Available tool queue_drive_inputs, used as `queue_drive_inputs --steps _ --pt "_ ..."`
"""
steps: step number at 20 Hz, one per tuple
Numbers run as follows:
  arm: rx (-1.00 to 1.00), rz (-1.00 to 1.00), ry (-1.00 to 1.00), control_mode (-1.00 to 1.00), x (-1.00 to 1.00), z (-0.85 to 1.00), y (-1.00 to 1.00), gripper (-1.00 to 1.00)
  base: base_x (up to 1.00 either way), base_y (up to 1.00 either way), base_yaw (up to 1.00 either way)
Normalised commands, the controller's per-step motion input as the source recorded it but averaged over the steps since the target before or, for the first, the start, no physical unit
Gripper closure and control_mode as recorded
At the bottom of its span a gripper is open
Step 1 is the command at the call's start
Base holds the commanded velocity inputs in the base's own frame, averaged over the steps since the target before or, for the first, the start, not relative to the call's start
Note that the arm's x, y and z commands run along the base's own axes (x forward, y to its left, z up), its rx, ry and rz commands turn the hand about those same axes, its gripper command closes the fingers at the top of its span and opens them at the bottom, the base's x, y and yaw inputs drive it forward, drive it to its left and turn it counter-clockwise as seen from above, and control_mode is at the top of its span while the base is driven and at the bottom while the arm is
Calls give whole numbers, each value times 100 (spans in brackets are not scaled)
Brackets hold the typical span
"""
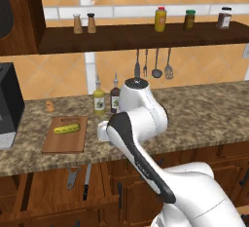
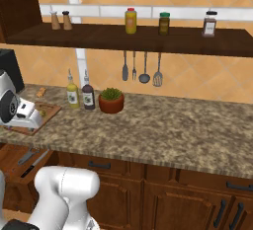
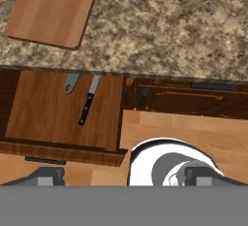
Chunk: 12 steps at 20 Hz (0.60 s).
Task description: Place the appropriate cutting tool for cutting the cucumber skin on the cutting board.
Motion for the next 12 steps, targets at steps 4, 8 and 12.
queue_drive_inputs --steps 4,8,12 --pt "0 0 17 -100 -6 -24 100 -100 0 0 0" --pt "0 0 25 -100 -8 -53 44 -100 0 0 0" --pt "0 0 26 -100 1 -45 25 -100 0 0 0"
